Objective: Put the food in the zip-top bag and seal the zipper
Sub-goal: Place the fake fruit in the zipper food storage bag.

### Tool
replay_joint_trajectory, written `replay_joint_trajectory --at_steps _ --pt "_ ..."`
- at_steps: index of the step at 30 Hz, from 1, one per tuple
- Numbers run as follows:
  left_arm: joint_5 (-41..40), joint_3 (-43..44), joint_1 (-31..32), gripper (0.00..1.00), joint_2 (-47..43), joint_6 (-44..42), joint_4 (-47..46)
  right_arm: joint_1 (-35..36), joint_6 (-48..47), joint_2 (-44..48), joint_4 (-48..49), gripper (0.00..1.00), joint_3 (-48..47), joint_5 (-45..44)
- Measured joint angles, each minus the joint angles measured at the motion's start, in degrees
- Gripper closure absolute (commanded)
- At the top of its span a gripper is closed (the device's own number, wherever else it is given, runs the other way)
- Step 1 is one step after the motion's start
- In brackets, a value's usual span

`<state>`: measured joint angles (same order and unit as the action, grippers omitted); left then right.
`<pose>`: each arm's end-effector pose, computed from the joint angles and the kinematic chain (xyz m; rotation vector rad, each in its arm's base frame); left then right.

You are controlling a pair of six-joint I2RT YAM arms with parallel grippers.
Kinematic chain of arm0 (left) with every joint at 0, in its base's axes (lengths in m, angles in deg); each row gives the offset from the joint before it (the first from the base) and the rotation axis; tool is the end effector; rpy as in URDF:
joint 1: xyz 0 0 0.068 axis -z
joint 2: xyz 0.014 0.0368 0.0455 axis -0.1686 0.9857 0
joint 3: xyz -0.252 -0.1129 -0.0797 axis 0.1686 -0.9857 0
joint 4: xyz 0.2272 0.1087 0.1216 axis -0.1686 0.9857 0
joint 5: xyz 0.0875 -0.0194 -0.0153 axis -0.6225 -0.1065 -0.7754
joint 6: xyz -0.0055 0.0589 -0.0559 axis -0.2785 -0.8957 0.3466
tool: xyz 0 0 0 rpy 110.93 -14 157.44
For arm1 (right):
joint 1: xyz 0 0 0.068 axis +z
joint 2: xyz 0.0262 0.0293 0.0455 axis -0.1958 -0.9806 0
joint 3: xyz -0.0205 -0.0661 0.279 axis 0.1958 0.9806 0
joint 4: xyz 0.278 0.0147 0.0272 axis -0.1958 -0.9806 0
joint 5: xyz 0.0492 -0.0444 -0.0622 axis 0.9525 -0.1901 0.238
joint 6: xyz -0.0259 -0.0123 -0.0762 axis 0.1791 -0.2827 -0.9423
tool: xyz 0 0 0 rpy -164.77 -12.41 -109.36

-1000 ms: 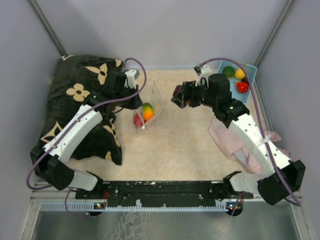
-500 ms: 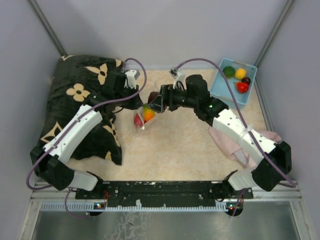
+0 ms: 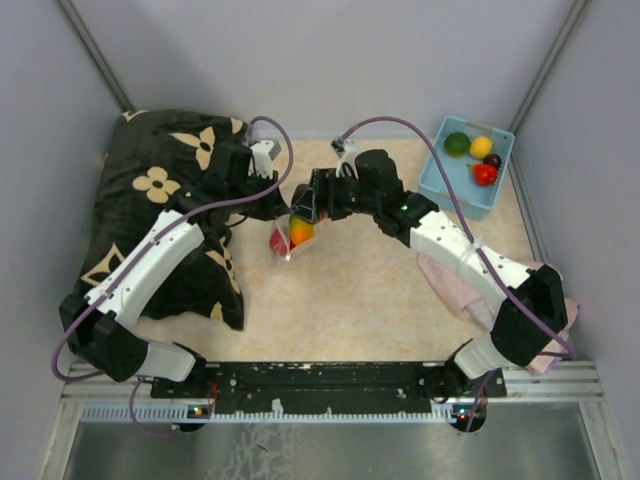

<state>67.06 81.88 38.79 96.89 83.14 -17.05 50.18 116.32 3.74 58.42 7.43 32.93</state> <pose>0.3022 -0.1826 0.3567 0.4297 2.2320 -0.5925 0.2943 0.2667 0.3496 -0.3789 2.0637 1.0979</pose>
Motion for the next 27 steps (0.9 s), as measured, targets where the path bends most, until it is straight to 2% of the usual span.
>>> replay_joint_trajectory --at_steps 8,20,27 --pt "1.81 -0.31 0.0 1.0 -0.07 0.72 -0.5 0.0 -1.44 -2.34 -1.14 0.39 -1.03 -3.8" --pt "3.21 -0.35 0.0 1.0 -0.07 1.01 -1.27 0.02 -2.32 -3.45 -3.69 0.36 -1.64 -5.9" --pt "3.28 -0.35 0.0 1.0 -0.09 1.05 -1.27 0.0 -2.58 -3.69 -4.26 0.18 -2.14 -5.53"
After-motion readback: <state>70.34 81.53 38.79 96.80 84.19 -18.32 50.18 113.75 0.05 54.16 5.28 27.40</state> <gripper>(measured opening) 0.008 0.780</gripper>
